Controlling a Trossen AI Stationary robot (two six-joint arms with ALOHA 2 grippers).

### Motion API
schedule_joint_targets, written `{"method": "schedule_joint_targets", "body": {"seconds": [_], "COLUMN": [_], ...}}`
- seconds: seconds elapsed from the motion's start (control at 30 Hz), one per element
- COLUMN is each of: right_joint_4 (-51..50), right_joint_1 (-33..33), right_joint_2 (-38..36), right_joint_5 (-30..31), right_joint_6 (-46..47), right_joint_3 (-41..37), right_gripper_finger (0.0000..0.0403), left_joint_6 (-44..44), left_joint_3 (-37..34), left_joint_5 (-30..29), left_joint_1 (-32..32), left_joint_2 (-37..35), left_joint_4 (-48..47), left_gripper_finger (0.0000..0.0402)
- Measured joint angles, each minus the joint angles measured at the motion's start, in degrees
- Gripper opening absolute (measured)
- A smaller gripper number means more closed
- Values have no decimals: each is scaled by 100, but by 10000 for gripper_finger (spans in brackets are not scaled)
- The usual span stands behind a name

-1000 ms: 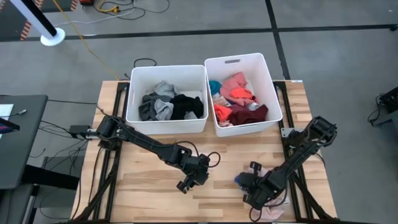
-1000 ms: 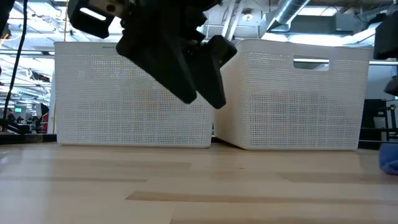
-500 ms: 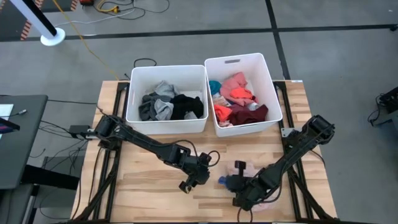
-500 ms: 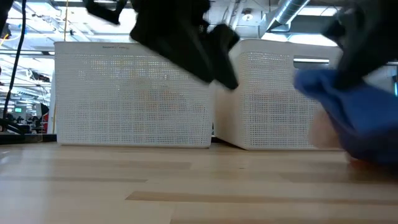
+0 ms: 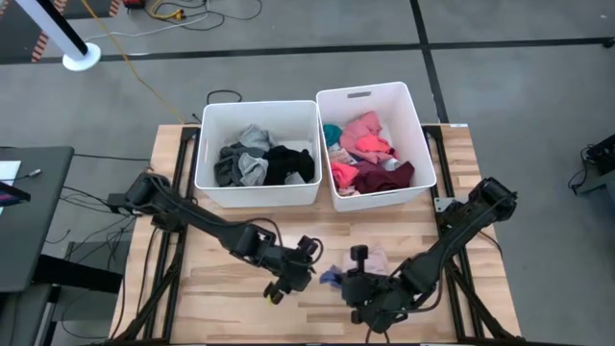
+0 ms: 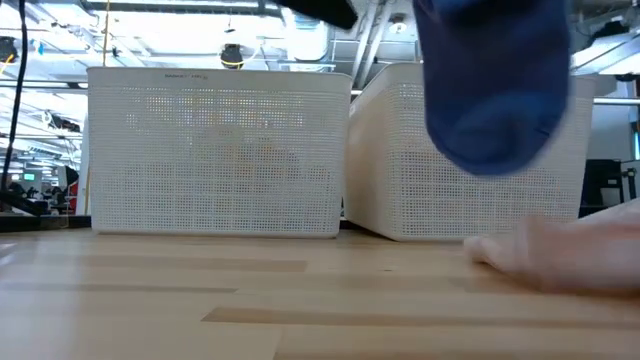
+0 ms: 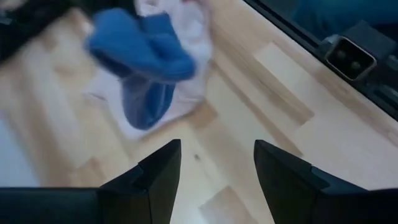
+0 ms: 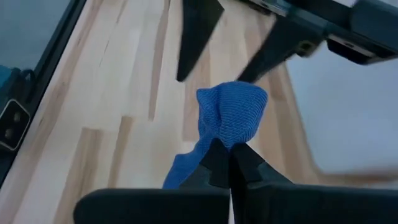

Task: Sort clothes
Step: Put the blue sock into the right white laundry organizer

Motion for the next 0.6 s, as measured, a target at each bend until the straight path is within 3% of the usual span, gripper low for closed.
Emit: {"method": "schedule_joint_targets", "body": {"seconds": [0.23,0.33,0.5,0.6], "right_joint_4": [12,20,43,77], "right_joint_1": [2,30,96,94], "right_joint_2": [0,0,-2,-2], "right_joint_5": [266,342,650,672], "right_joint_6": [-926,-1275,-1930,-2317], "right_joint_3": [463,670,994,1220], "right_gripper_finger": [3,3,3,3], "left_joint_6": [-157,-93,-109,-185], "left_joint_3": [0,2,11,11], "left_joint_5": [-1214,-1107,-283,-137], "left_joint_1": [-63,-45,7,78], "left_joint_2": [-440,-639,-768,-760], "left_joint_4": [121,235,490,533], "left_gripper_finger": [196,196,196,196]}}
